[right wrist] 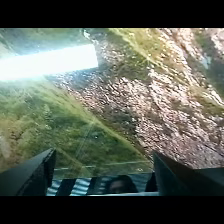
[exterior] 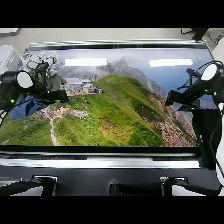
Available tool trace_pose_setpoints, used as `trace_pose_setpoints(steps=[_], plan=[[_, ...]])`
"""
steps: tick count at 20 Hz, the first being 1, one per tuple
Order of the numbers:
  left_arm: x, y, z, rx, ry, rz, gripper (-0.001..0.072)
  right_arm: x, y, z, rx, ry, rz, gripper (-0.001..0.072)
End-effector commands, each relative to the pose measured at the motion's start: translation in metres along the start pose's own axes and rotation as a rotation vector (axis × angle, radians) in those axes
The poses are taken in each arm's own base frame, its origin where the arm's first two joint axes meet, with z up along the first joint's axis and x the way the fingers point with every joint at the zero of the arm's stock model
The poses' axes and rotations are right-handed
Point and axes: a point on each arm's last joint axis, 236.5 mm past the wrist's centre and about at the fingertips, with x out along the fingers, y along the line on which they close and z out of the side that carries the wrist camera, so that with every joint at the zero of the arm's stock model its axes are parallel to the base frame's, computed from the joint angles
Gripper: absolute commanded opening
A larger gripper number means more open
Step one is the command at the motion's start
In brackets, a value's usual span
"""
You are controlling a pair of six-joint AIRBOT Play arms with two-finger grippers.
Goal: Fold the clothes and pants, and hang the long-sleeved shirts on hangers.
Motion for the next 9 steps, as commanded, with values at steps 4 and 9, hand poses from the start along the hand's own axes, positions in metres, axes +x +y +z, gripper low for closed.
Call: trace_pose_setpoints(steps=[4,9], plan=[[0.0148,0.002,-0.0059,-0.008,0.02,0.004,0.0713,0.0023,-0.0008,-0.0041,-0.006,0.016,-0.016,0.07],[0.0149,0.002,-0.0059,-0.008,0.02,0.004,0.0714,0.0023,-0.0008,-0.0041,-0.006,0.016,-0.016,0.07]])
